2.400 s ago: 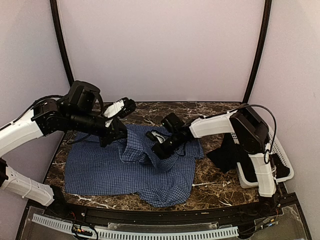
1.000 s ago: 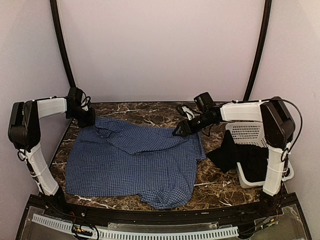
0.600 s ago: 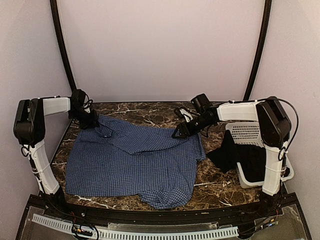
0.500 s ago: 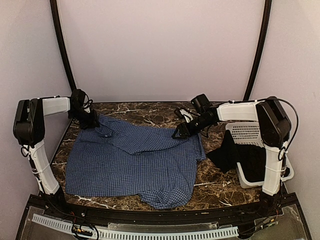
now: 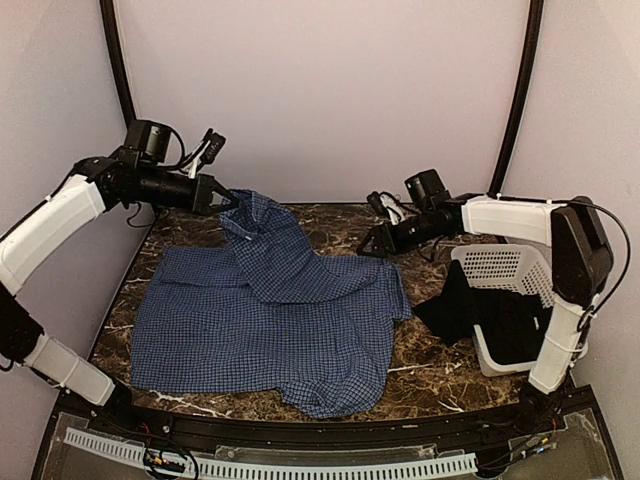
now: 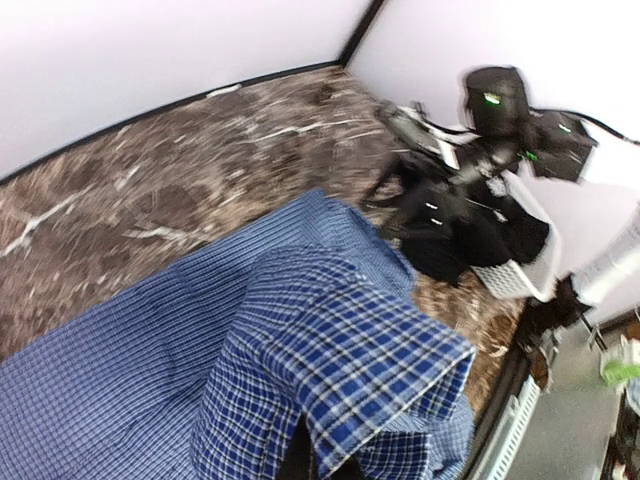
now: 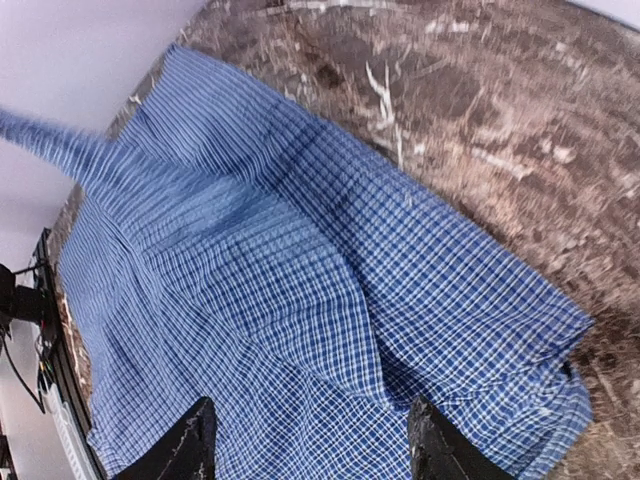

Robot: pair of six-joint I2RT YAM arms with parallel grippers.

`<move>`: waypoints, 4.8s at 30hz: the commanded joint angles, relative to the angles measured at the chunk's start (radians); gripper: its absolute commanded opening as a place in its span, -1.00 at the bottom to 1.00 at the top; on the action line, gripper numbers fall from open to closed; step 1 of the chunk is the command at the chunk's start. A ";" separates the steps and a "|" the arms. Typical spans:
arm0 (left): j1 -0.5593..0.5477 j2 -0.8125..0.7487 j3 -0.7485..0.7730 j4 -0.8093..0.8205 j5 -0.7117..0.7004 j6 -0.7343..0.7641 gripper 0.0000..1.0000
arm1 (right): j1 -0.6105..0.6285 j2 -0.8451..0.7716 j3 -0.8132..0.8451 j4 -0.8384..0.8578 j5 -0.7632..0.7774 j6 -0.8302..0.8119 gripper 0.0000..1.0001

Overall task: Fold and stack the mixed laundry pile
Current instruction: Adjust the 1/3-folded shirt at the center of the board, then move the 1/3-folded shirt to the center of the board.

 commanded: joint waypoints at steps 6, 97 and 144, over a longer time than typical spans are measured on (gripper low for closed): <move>-0.270 -0.067 0.058 -0.350 0.121 0.296 -1.00 | -0.038 -0.087 0.108 0.033 -0.109 0.046 0.06; 0.355 0.249 -0.240 0.149 -0.657 -0.265 -0.36 | 0.056 0.133 0.100 -0.035 0.000 0.038 -0.08; 0.187 0.287 -0.170 0.240 -0.277 -0.325 -0.13 | -0.063 0.064 0.354 -0.181 -0.008 0.089 0.21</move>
